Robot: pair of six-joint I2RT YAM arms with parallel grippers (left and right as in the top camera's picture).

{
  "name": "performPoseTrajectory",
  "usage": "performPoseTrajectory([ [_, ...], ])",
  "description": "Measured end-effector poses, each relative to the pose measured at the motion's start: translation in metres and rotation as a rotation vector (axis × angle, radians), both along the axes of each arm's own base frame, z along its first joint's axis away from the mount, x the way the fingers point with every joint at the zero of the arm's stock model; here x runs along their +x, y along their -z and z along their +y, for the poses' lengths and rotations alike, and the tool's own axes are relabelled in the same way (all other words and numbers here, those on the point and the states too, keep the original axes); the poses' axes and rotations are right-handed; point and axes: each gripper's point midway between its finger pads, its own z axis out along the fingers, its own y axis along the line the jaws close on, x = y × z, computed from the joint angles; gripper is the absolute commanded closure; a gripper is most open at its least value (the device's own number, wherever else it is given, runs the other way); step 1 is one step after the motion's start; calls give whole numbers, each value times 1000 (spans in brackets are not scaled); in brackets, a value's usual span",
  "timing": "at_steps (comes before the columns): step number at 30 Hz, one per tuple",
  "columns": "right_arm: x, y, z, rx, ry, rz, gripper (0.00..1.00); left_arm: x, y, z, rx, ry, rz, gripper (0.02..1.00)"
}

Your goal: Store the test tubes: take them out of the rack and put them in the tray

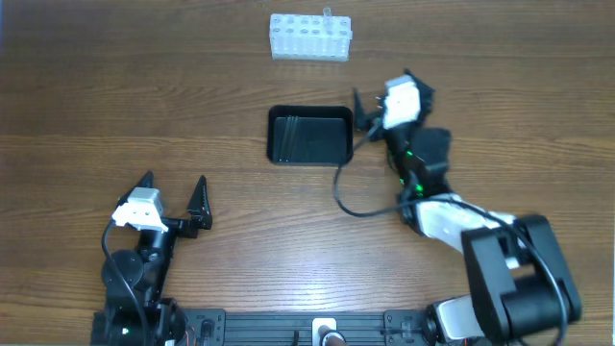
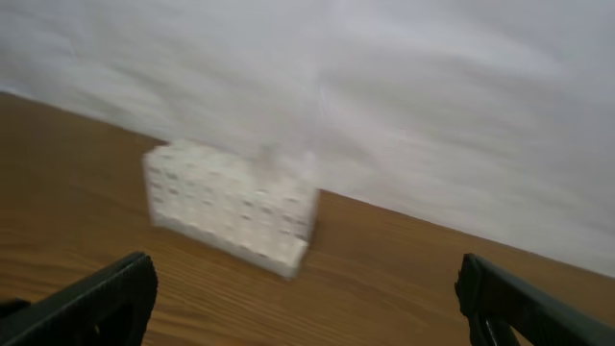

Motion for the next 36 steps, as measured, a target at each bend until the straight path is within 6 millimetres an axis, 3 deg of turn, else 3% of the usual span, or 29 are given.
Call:
performPoseTrajectory([
  [4,25,-1,34,2,-35,-13,7,0,0,0,0,0,0,18],
  [10,63,13,54,-14,21,26,9,0,0,0,0,0,0,18],
  [19,98,16,48,19,140,33,7,0,0,0,0,0,0,18],
  [36,128,33,58,99,279,33,7,0,0,0,0,0,0,18],
])
